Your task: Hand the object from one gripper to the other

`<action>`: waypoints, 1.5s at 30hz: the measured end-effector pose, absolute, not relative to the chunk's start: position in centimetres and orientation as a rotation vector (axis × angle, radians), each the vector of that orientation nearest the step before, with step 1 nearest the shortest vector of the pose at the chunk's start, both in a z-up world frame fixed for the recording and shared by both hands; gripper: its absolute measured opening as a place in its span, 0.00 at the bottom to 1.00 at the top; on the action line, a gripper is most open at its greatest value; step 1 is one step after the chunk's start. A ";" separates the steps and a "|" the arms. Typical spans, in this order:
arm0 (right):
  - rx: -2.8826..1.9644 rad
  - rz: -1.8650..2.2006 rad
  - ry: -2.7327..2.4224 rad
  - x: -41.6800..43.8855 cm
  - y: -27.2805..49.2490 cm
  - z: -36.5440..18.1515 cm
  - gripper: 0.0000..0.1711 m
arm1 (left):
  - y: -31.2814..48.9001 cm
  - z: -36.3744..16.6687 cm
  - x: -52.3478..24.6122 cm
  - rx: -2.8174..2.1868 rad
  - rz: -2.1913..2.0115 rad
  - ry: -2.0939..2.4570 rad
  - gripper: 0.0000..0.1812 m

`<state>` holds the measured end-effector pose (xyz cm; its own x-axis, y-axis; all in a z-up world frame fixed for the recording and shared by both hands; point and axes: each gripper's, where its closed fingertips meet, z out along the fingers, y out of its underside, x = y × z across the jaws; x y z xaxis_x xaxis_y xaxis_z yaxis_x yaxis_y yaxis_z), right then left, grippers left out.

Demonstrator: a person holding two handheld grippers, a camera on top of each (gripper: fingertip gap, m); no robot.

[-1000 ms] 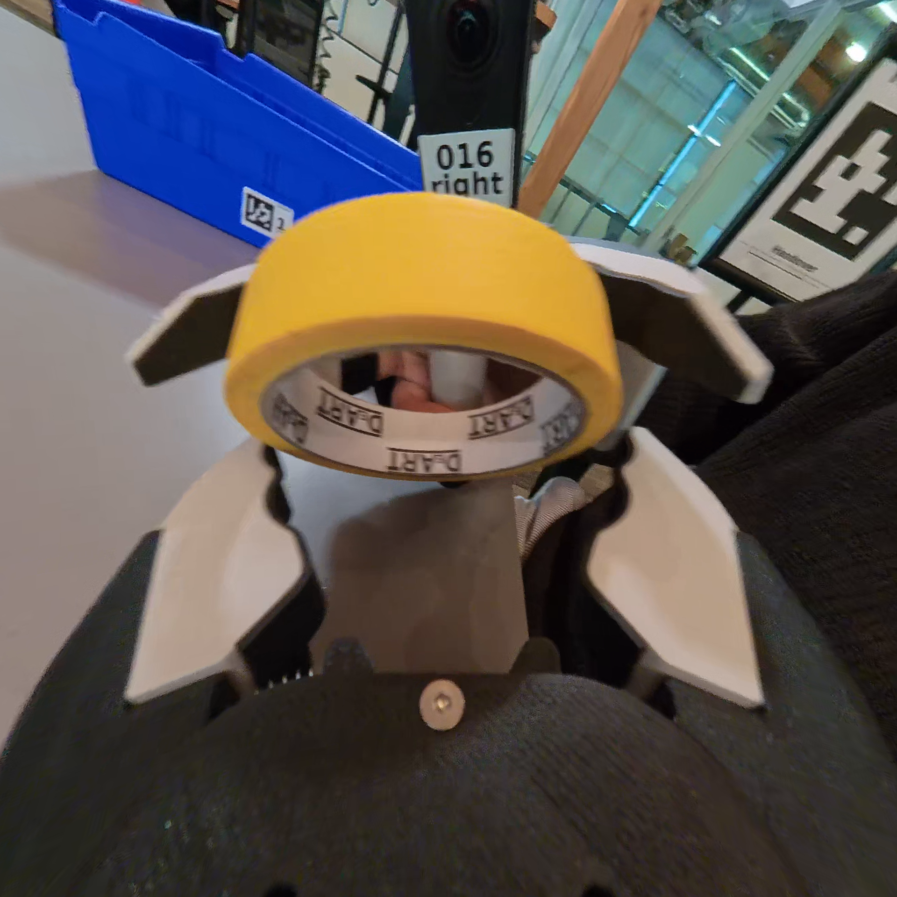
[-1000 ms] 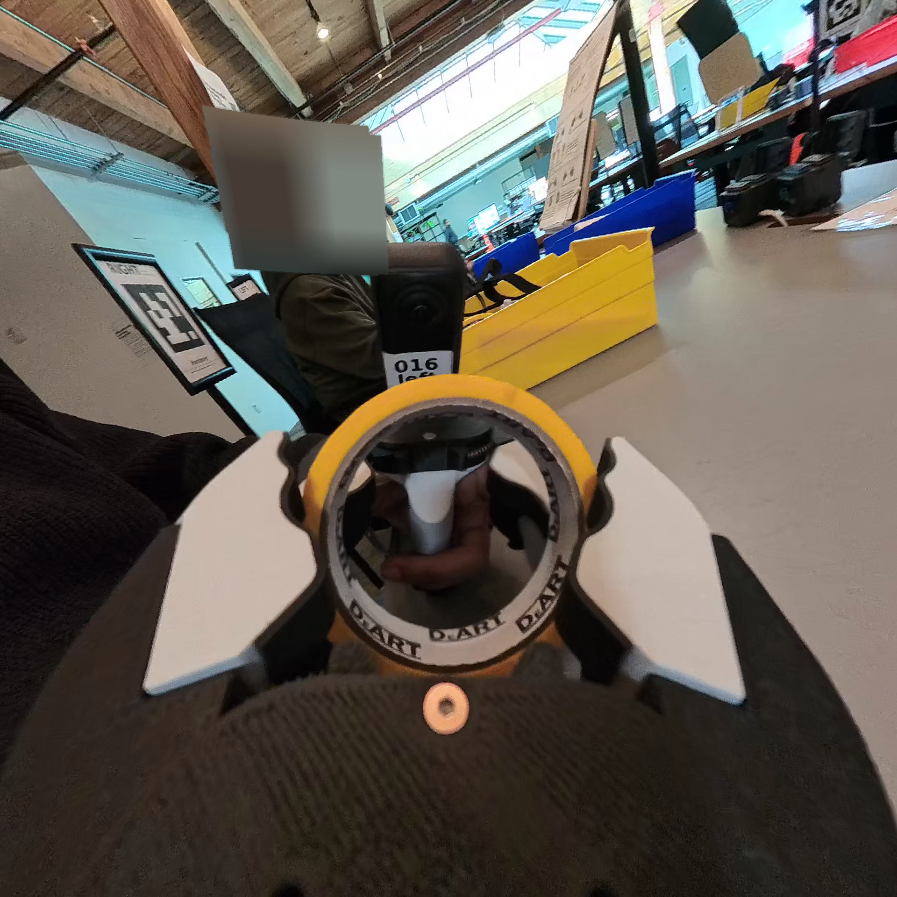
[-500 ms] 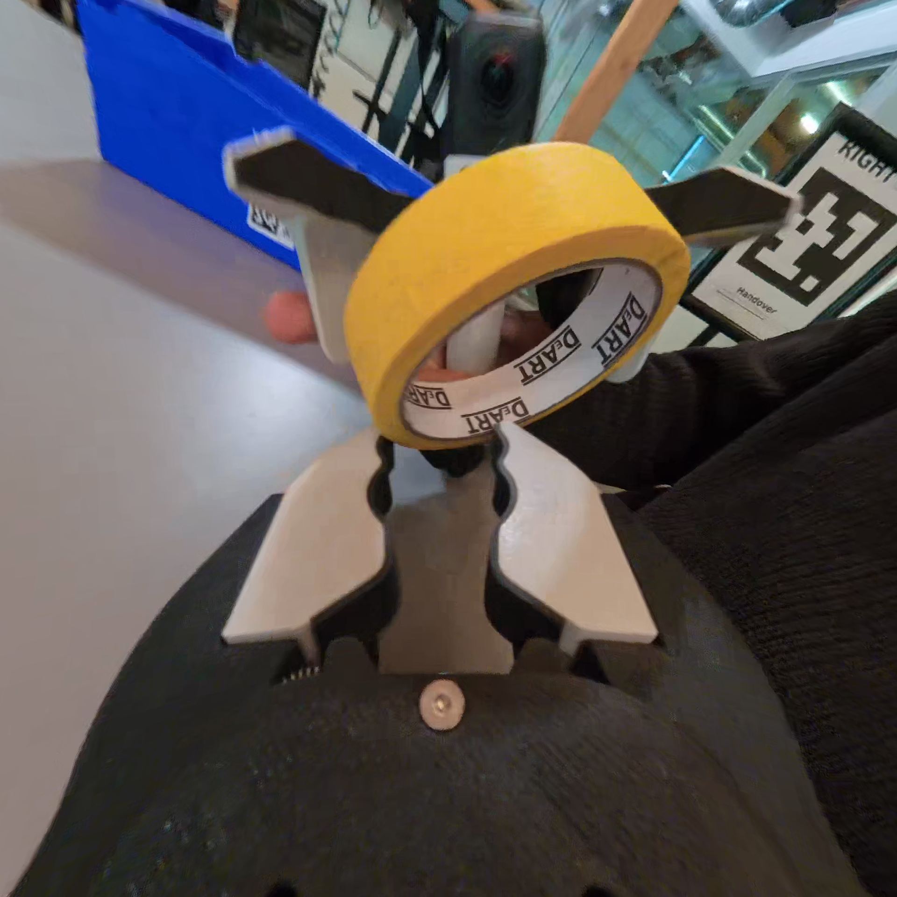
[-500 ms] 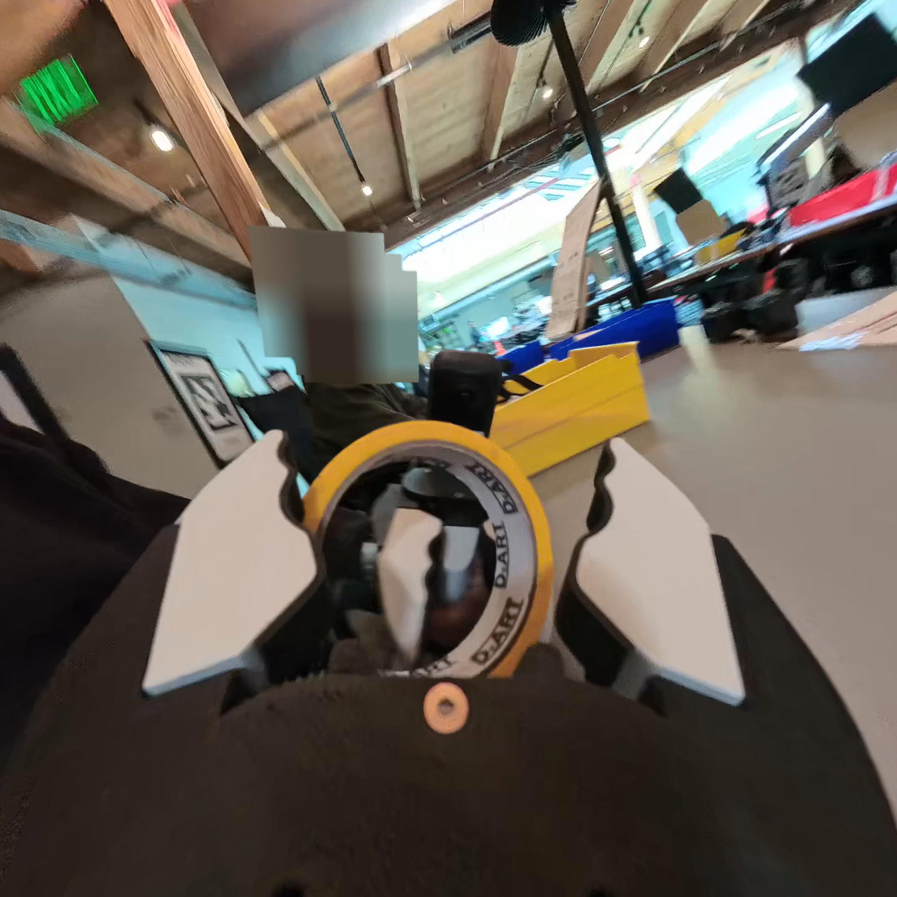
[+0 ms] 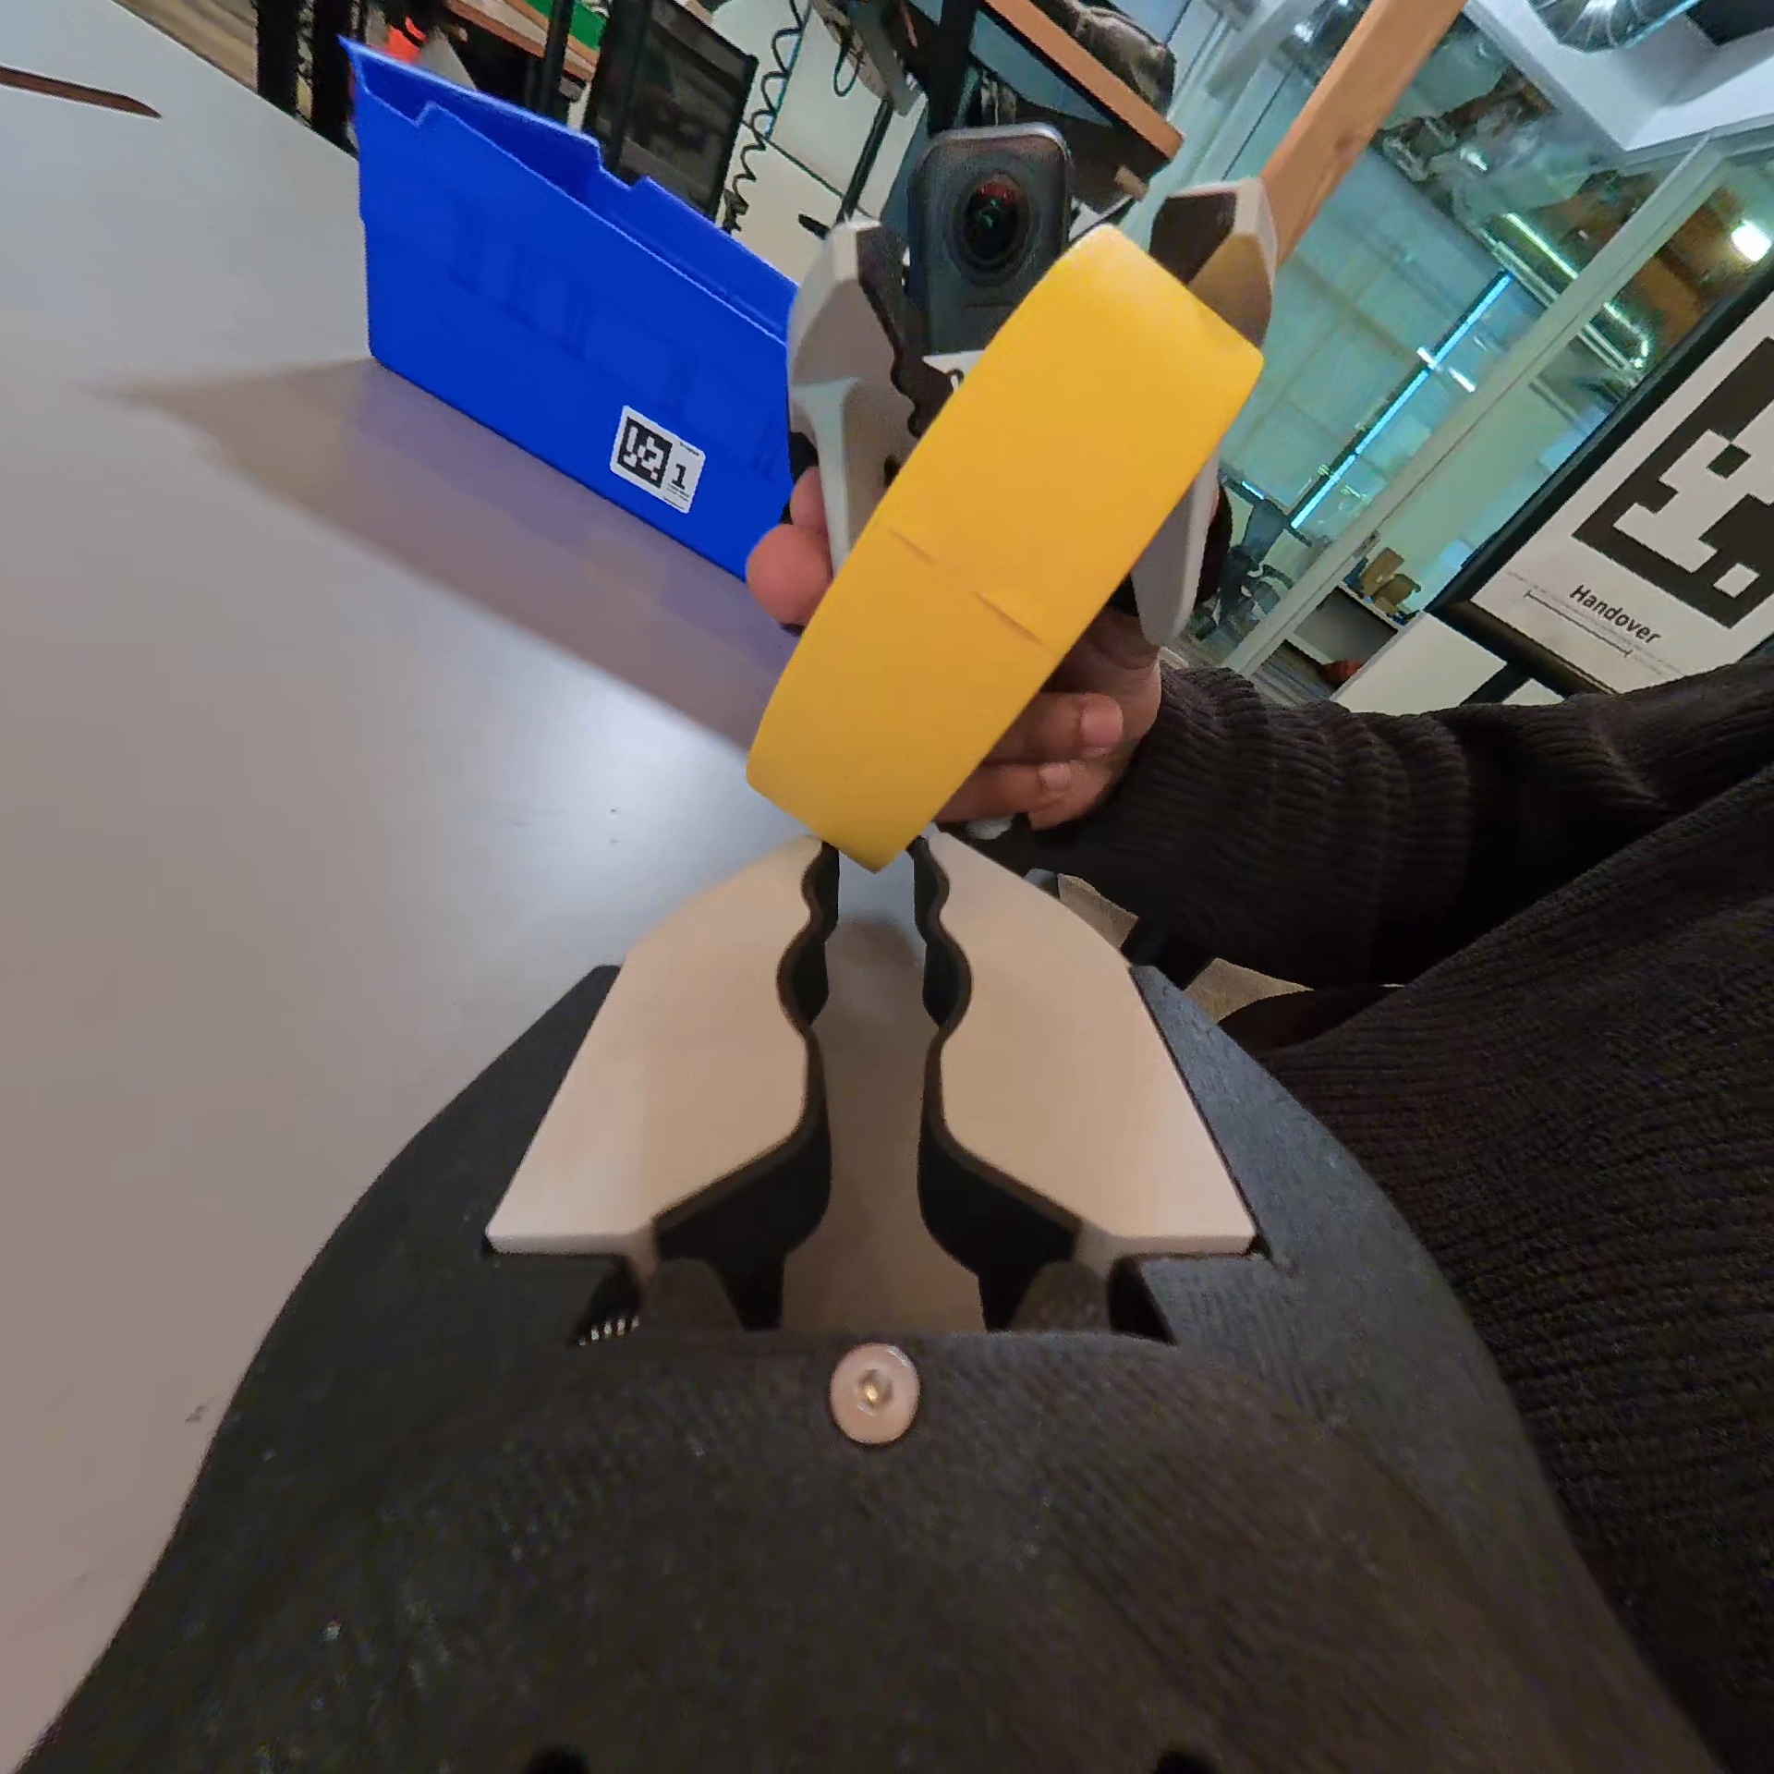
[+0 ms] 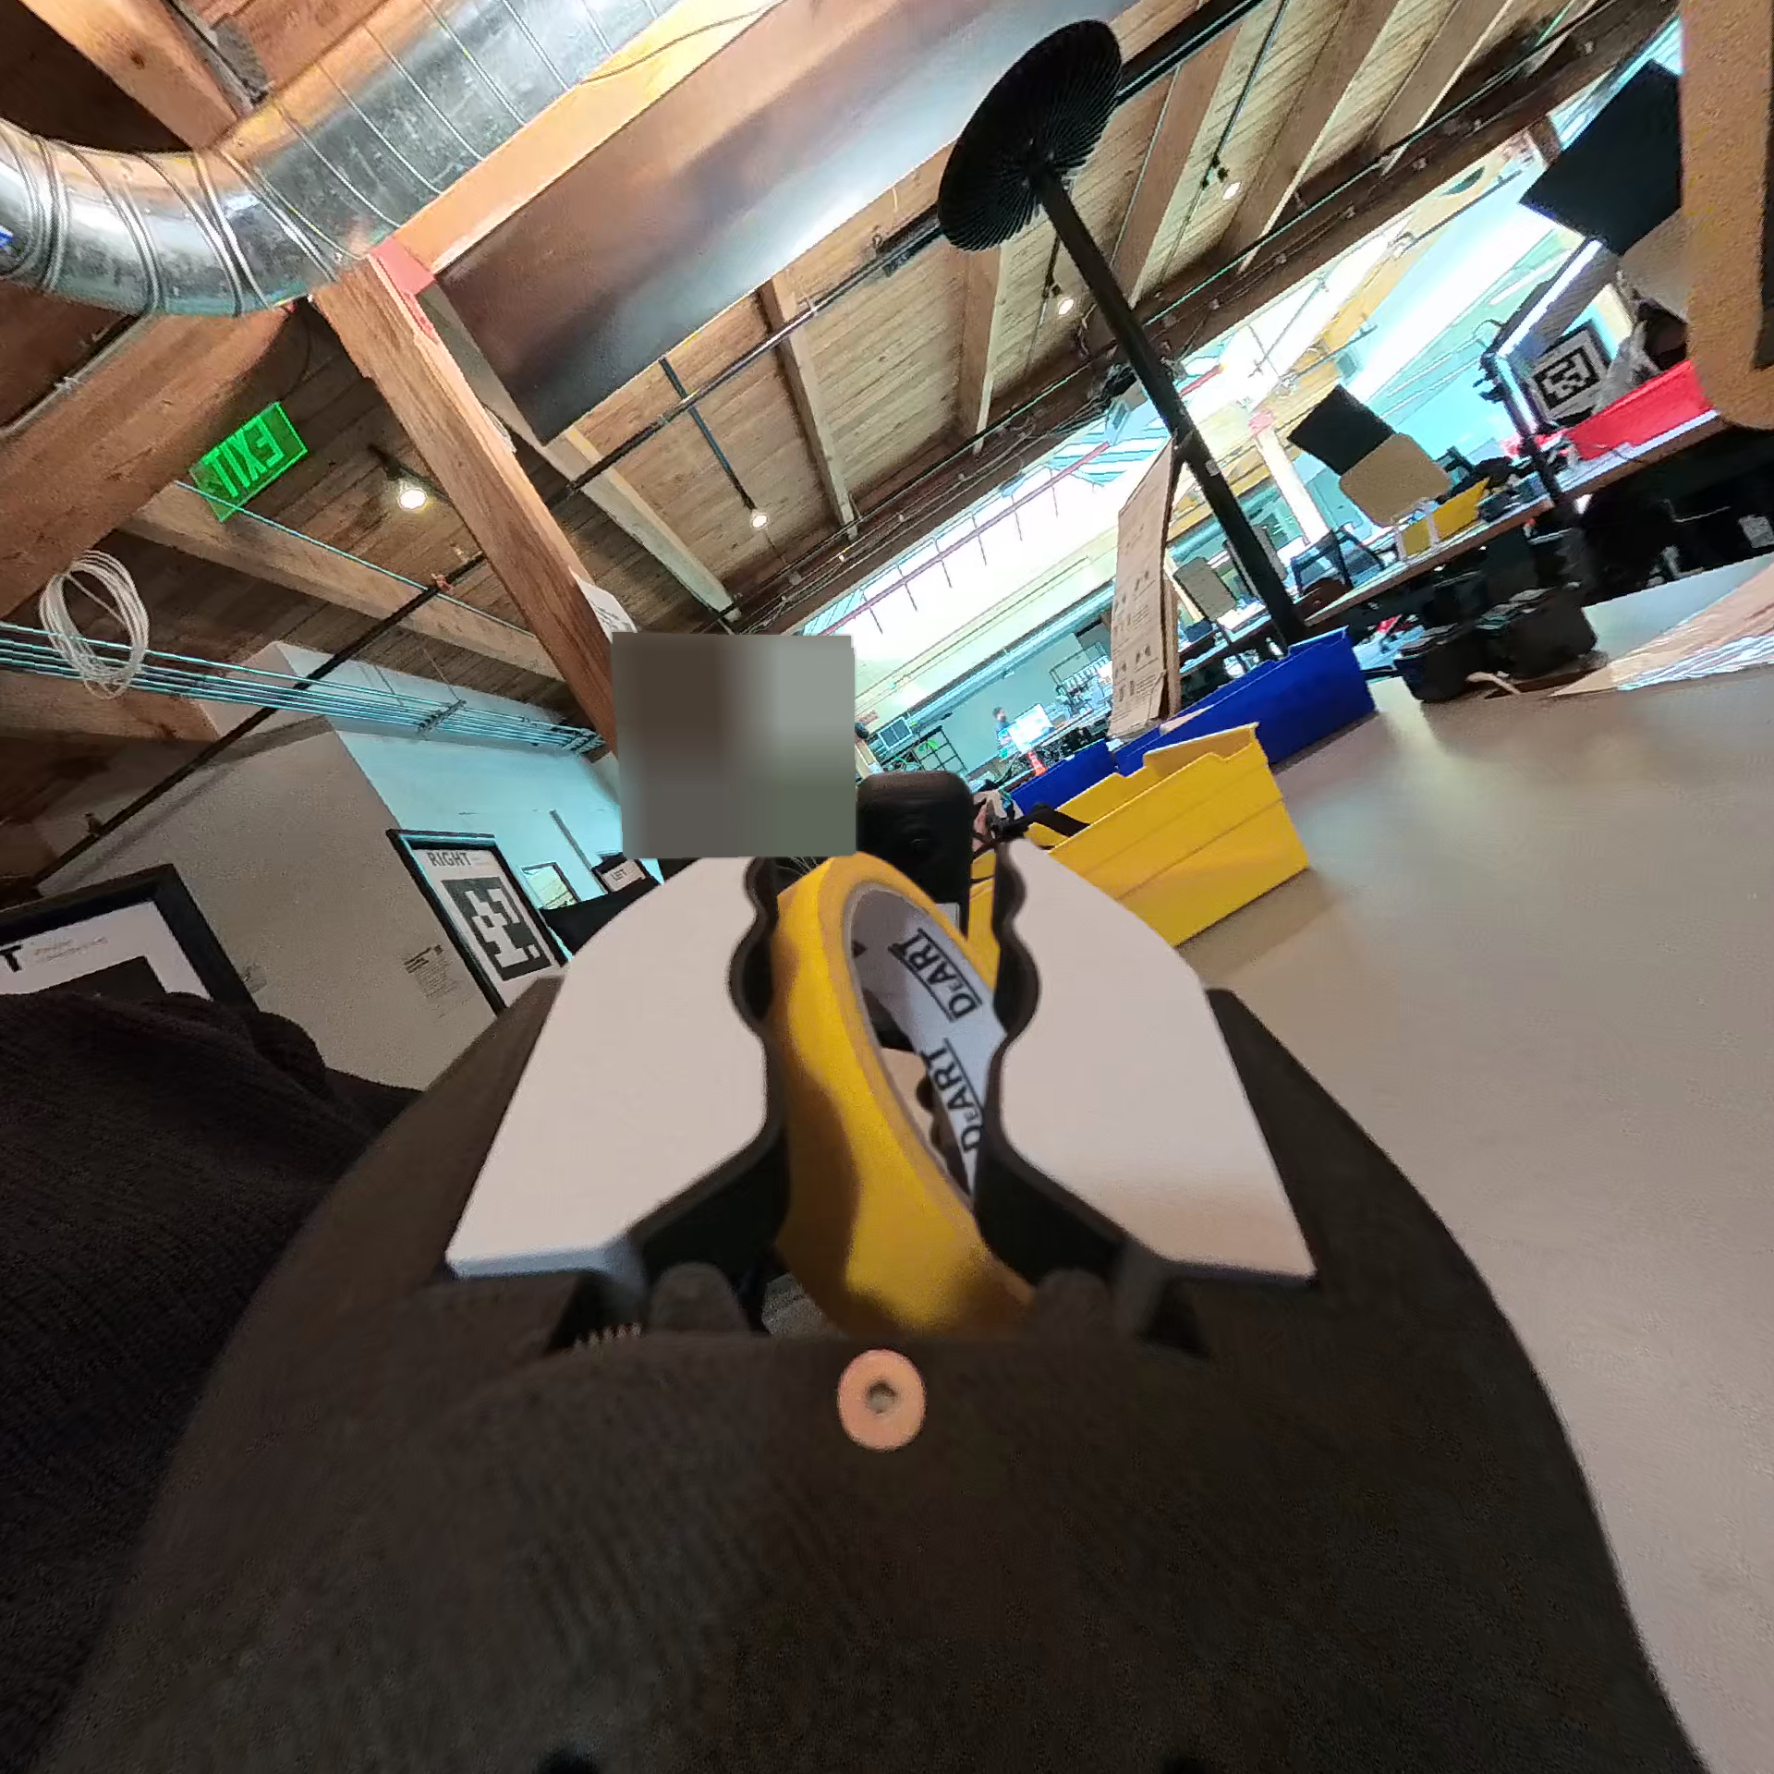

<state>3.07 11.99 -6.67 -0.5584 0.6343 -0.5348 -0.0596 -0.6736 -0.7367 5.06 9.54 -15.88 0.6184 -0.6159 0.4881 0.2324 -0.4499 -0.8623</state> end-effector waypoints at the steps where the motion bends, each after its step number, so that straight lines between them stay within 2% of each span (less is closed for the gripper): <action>1: -1.168 2.258 -0.950 3.1 12.1 -6.7 0.26 | 9.6 -16.0 5.2 -1.797 -1.005 0.316 0.08; 6: -1.181 2.256 -0.914 3.0 12.5 -6.7 0.25 | 9.7 -15.9 4.9 -1.788 -1.017 0.288 0.05; 9: -1.213 2.226 -0.907 2.9 13.0 -7.1 0.19 | 9.8 -15.8 4.8 -1.778 -1.023 0.274 0.17; 11: -1.248 2.255 -0.876 3.1 13.6 -7.3 0.11 | 9.9 -15.9 4.8 -1.785 -1.014 0.274 0.18; 15: -1.314 2.386 -0.753 3.5 15.2 -7.5 0.09 | 9.8 -15.3 5.1 -1.748 -0.991 0.303 0.17; 19: -1.313 2.455 -0.697 3.8 15.7 -7.4 0.09 | 10.2 -14.8 4.7 -1.714 -1.006 0.236 0.27; 22: -1.303 2.473 -0.757 3.6 14.7 -7.3 0.09 | 10.4 -14.5 4.1 -1.692 -1.016 0.199 0.30; 24: -1.303 2.479 -0.803 3.4 13.9 -7.4 0.09 | 10.3 -13.9 3.9 -1.655 -1.035 0.189 0.28; 25: -1.309 2.469 -0.814 3.3 13.6 -7.5 0.09 | 10.2 -13.6 3.9 -1.637 -1.052 0.193 0.25; 26: -1.315 2.460 -0.822 3.1 13.5 -7.6 0.08 | 9.9 -13.3 3.9 -1.620 -1.070 0.205 0.17; 30: -1.338 2.388 -0.826 3.0 13.9 -7.9 0.07 | 10.0 -12.8 3.0 -1.601 -1.046 0.188 0.16; 31: -1.342 2.351 -0.817 2.9 14.2 -8.0 0.09 | 10.1 -12.7 2.7 -1.594 -1.044 0.172 0.17; 33: -1.360 2.258 -0.787 2.8 15.2 -8.1 0.22 | 10.3 -12.5 1.7 -1.581 -1.042 0.119 0.16; 37: -1.418 2.064 -0.778 2.6 16.7 -8.9 0.33 | 10.8 -12.6 -0.4 -1.576 -1.014 0.006 0.16; 42: -1.364 1.585 -1.080 1.6 15.3 -10.4 0.39 | 11.2 -12.4 -3.5 -1.482 -1.121 -0.232 0.16; 45: -1.207 1.209 -1.291 0.9 13.5 -11.2 0.39 | 11.3 -12.6 -5.8 -1.378 -1.226 -0.420 0.16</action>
